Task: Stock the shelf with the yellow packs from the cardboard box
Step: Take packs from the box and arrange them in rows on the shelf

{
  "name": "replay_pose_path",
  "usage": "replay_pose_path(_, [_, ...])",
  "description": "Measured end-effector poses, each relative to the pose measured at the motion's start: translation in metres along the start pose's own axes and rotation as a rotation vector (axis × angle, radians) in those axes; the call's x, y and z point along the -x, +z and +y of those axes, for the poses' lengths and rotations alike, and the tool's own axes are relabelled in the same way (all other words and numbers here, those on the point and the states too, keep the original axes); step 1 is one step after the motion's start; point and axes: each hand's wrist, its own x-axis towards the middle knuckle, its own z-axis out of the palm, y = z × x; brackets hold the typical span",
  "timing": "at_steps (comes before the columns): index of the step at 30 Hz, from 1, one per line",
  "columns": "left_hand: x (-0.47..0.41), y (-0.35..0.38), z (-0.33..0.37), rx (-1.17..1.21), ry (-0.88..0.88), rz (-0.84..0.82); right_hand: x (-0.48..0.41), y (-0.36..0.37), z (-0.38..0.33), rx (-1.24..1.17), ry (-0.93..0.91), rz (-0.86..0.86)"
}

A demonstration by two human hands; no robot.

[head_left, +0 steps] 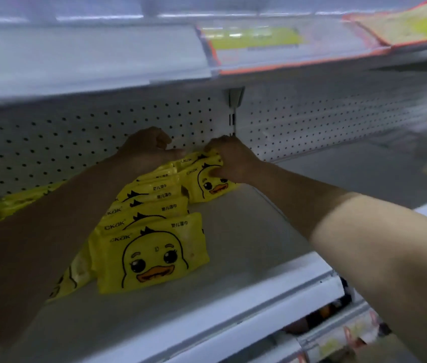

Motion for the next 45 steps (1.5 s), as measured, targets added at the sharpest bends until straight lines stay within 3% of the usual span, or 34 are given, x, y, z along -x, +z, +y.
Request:
replay_pose_path(5, [0.02,-0.01,0.009,0.03,-0.016,-0.077,0.042,-0.022,-0.018,-0.055,0.141,0.038])
replay_pose_path(10, [0.07,-0.032,0.021,-0.004,-0.001,-0.03,0.088,-0.053,-0.042,-0.017,0.173,0.024])
replay_pose_path(22, [0.318,-0.114,0.003,-0.01,-0.266,0.089,0.213,-0.067,-0.228,-0.026,-0.034,-0.156])
replay_pose_path(34, [0.555,-0.241,-0.111,-0.222,-0.603,0.144,0.278,0.004,-0.465,-0.071,-0.44,-0.338])
replay_pose_path(45, [0.666,-0.293,-0.326,-0.205,-0.773,0.052,0.276,0.175,-0.663,-0.117,-0.512,-0.53])
